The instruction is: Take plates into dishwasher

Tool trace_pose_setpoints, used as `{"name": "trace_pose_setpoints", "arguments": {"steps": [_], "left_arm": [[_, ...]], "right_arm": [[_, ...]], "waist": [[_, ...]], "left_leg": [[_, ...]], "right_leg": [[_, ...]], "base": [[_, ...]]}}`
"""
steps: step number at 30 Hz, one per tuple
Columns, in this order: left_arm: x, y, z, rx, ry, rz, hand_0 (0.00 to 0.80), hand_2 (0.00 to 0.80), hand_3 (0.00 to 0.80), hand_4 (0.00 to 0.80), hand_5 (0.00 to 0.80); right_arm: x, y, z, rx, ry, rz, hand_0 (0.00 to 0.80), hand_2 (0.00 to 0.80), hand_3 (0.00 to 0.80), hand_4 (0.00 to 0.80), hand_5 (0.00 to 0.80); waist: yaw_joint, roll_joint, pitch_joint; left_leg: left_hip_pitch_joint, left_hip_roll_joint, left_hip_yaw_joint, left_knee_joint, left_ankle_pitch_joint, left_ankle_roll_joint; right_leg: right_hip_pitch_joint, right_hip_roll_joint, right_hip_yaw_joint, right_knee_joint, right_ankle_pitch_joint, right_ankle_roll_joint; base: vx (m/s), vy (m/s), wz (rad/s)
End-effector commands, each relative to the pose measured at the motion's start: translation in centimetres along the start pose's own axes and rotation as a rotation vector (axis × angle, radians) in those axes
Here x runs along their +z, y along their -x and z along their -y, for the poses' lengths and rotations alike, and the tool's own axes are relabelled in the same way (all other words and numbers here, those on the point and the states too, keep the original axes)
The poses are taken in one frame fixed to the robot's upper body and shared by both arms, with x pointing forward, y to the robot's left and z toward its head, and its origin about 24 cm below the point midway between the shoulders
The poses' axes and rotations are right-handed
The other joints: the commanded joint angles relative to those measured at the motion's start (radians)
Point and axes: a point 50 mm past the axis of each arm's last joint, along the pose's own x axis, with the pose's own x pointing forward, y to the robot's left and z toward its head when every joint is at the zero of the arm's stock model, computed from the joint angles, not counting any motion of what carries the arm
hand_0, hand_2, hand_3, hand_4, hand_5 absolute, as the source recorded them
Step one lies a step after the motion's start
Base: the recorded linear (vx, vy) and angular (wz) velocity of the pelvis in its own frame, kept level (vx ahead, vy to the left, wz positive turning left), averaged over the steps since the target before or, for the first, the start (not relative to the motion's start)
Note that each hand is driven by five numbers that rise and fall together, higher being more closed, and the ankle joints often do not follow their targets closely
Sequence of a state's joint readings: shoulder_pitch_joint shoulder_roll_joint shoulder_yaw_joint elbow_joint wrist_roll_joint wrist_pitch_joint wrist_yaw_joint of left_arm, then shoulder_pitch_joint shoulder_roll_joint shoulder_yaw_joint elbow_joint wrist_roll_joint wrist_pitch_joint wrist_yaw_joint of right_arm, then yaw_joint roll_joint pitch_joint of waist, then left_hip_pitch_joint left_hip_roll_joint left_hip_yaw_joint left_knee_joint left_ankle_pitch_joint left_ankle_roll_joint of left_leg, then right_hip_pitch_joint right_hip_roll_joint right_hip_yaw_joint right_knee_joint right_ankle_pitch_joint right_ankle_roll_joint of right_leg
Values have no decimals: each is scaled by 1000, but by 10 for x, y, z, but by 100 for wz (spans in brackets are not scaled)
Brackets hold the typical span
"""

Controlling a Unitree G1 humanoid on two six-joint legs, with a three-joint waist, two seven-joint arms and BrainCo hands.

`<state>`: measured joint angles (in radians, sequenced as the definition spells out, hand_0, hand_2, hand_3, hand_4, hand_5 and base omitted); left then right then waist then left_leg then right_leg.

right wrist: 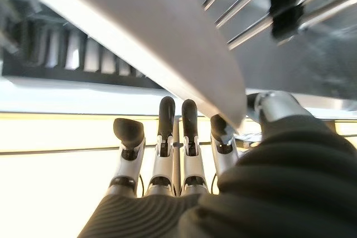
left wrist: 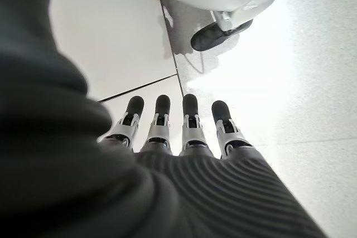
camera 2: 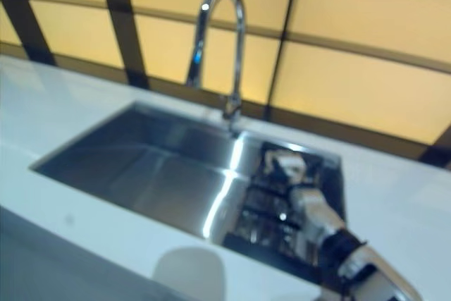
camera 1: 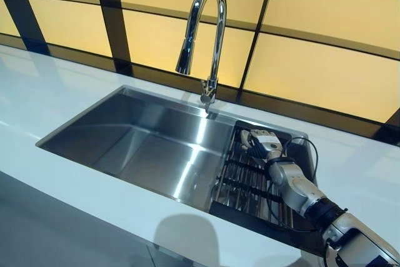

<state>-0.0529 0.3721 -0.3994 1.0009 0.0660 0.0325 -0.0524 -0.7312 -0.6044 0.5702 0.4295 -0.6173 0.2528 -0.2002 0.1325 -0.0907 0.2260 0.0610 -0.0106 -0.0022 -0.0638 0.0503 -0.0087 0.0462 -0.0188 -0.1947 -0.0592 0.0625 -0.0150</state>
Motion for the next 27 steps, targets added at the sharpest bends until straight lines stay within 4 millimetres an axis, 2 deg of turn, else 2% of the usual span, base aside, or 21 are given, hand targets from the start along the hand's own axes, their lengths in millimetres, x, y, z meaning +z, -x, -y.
{"name": "trace_pose_setpoints", "arguments": {"steps": [1,12,19,27], "left_arm": [[-2,-1,-2,-3,-31,-8,0,0,0,0,0],[-16,2,2,-4,-11,-42,0,0,0,0,0],[-25,3,10,-15,-6,-59,0,0,0,0,0],[-26,3,16,-25,-3,-60,0,0,0,0,0]], "right_arm": [[-29,1,38,-130,110,-18,800,800,800,800,800],[-41,11,60,-210,-26,-2,800,800,800,800,800],[-40,18,72,-288,-255,12,800,800,800,800,800],[-30,22,90,-414,-535,63,800,800,800,800,800]], "waist": [[-14,-4,-52],[-36,-6,-73],[-49,2,-81],[-58,12,-81]], "left_leg": [[-12,-32,0,16,-76,55],[8,-33,14,4,-81,57],[22,-36,22,-5,-82,59],[35,-42,37,-6,-89,64]], "right_leg": [[-4,-21,25,95,-61,95],[3,-23,41,90,-54,108],[7,-29,48,89,-50,115],[13,-37,46,84,-43,121]], "base": [[0,0,0],[1,21,-7],[11,43,-3],[12,42,-7]]}}
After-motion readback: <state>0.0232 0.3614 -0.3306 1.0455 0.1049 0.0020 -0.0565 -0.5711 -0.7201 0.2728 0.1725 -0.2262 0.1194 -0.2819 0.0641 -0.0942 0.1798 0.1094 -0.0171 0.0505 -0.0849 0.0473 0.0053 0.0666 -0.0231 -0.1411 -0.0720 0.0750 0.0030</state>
